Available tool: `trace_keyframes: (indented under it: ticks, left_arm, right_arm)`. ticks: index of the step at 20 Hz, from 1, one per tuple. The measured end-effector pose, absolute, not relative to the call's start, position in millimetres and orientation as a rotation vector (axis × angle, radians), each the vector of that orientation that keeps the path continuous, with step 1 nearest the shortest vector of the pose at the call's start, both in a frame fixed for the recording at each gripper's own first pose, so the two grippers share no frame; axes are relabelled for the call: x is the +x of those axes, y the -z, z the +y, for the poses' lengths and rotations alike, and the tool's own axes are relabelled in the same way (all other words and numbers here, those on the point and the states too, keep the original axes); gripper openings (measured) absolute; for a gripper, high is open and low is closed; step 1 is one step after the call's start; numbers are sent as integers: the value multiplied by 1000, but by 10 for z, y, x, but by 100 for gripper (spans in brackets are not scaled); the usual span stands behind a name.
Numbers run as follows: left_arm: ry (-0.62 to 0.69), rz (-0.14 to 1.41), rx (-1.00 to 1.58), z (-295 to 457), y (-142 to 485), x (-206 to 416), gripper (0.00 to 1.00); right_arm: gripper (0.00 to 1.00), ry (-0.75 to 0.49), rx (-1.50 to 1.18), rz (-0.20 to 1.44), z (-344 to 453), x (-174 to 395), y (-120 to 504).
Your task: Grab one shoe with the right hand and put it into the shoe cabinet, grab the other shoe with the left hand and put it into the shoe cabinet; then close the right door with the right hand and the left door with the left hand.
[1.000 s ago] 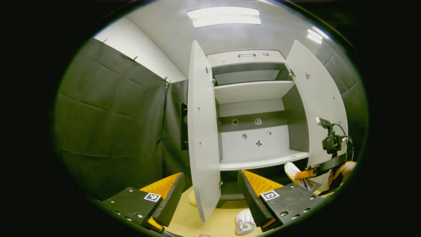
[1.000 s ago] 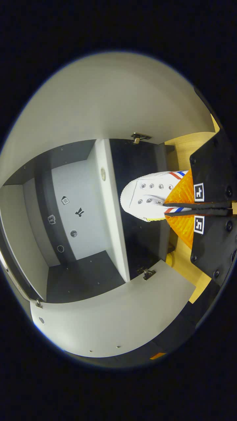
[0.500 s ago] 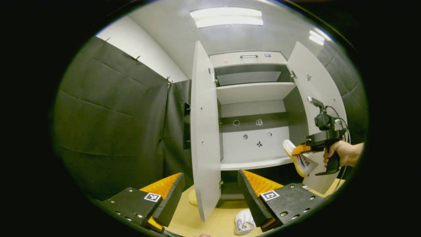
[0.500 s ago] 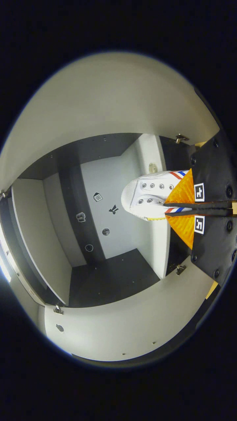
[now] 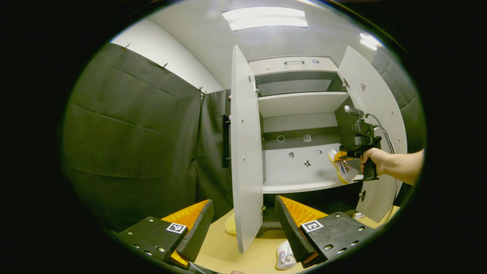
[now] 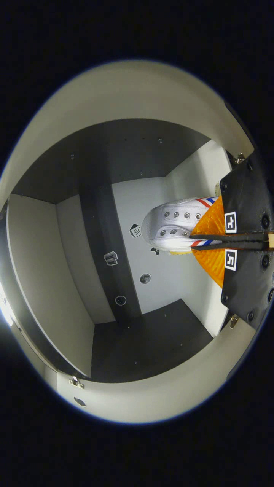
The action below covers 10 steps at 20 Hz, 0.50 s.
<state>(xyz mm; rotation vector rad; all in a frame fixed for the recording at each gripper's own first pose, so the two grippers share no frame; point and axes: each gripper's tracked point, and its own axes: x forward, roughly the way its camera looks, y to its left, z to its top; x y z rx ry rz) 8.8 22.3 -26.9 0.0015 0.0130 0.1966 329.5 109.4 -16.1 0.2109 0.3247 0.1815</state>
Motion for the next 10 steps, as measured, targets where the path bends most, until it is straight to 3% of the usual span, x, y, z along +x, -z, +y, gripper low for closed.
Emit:
trace_keyframes:
  ticks: [10]
  left_arm:
    - [-240, 36, 20, 402, 333, 81, 94]
  right_arm:
    - [2, -92, 176, 435, 1057, 3941, 545]
